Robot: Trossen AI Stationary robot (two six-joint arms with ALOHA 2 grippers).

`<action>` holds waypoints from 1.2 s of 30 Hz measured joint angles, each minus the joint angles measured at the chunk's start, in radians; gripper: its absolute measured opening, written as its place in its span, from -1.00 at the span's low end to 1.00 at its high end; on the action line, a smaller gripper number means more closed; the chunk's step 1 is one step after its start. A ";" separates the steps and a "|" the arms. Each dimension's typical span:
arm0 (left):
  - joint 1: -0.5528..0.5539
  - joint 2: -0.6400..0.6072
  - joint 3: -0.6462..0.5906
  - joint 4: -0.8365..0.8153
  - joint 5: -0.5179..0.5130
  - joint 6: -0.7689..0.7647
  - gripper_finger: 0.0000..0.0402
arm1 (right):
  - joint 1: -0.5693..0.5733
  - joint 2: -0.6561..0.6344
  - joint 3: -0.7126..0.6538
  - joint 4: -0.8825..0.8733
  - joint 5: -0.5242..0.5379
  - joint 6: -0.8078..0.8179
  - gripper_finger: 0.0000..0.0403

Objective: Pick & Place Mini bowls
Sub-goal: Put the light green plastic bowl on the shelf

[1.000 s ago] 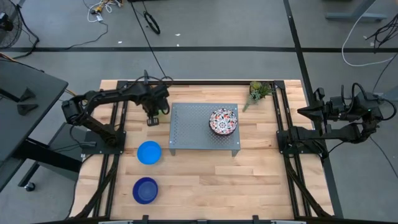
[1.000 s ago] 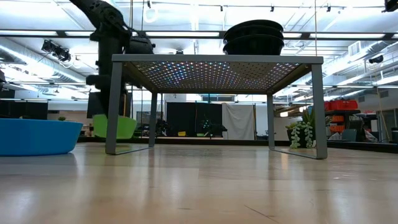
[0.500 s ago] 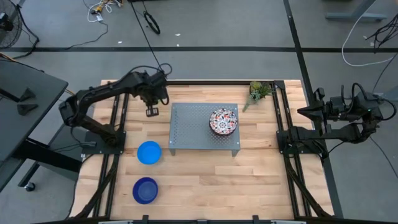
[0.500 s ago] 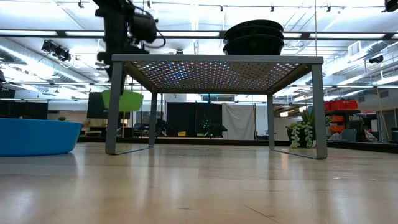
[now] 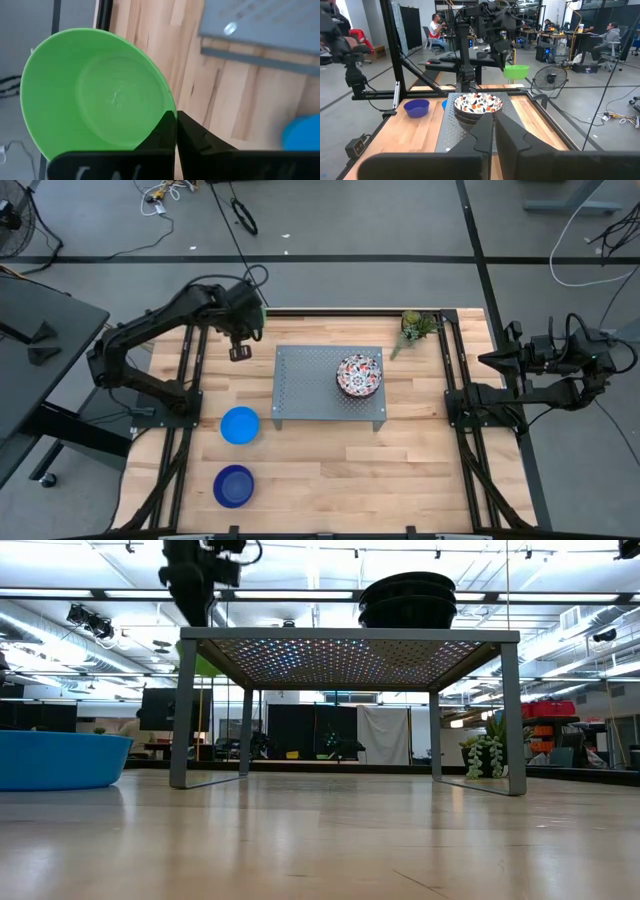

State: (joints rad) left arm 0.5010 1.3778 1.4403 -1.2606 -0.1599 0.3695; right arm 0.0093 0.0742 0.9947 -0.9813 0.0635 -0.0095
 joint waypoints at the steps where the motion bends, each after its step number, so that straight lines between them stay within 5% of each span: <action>1: -0.008 0.000 0.016 -0.005 0.004 0.000 -0.99 | 0.000 0.000 0.000 0.000 0.000 0.000 -0.89; 10: -0.130 0.000 0.142 -0.014 0.033 0.007 -0.99 | 0.000 0.000 0.000 0.000 0.000 0.000 -0.89; 23: -0.336 0.023 0.159 0.008 0.058 0.015 -0.99 | 0.000 0.000 0.000 0.000 0.000 0.000 -0.89; 36: -0.510 0.096 0.157 0.087 0.093 0.246 -0.99 | 0.000 0.000 0.000 0.000 0.000 0.000 -0.89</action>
State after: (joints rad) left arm -0.0089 1.4734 1.5971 -1.1734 -0.0666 0.6150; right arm 0.0090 0.0742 0.9947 -0.9810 0.0635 -0.0093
